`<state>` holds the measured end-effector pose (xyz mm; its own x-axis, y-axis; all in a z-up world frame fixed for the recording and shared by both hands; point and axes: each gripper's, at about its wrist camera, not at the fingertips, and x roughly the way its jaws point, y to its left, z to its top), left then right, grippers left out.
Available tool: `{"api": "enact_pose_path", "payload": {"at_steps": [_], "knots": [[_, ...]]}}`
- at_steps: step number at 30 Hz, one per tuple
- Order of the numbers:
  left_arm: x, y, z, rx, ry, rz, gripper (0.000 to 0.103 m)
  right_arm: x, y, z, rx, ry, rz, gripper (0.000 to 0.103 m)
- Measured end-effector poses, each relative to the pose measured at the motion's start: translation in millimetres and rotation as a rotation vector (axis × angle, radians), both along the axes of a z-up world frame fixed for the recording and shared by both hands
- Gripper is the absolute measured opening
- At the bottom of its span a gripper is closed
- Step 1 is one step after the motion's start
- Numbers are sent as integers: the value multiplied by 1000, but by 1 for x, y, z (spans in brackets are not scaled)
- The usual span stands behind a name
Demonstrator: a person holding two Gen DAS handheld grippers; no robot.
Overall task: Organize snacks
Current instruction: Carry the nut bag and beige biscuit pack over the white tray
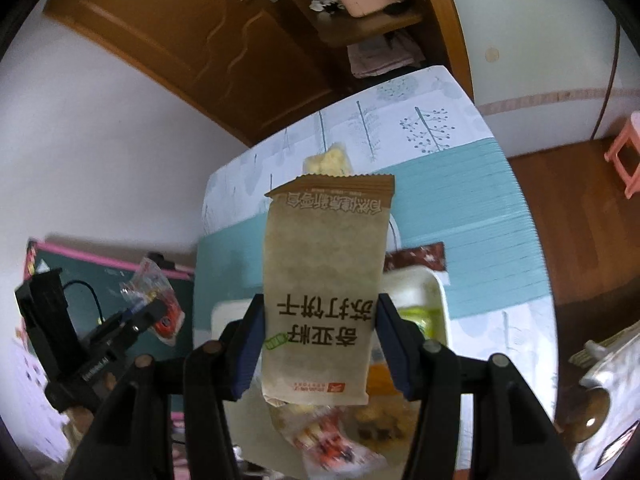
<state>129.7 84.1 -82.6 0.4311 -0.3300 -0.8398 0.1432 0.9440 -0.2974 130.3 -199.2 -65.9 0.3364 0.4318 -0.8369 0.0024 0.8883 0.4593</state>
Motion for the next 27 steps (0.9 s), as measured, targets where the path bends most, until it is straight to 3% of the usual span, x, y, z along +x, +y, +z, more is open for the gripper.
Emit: {"api": "enact_pose_path", "payload": {"at_steps": [11,18,27], "knots": [[-60,-11,-40,44,66,87,33,-55,12,-21,-124,0,136,54],[-74,-18,-63,43,116,116,33,-70,18,-40,-165,35,186,54],[-81,-28,-67,50,128,116,33,-76,25,-45,-191,43,225,54]]}}
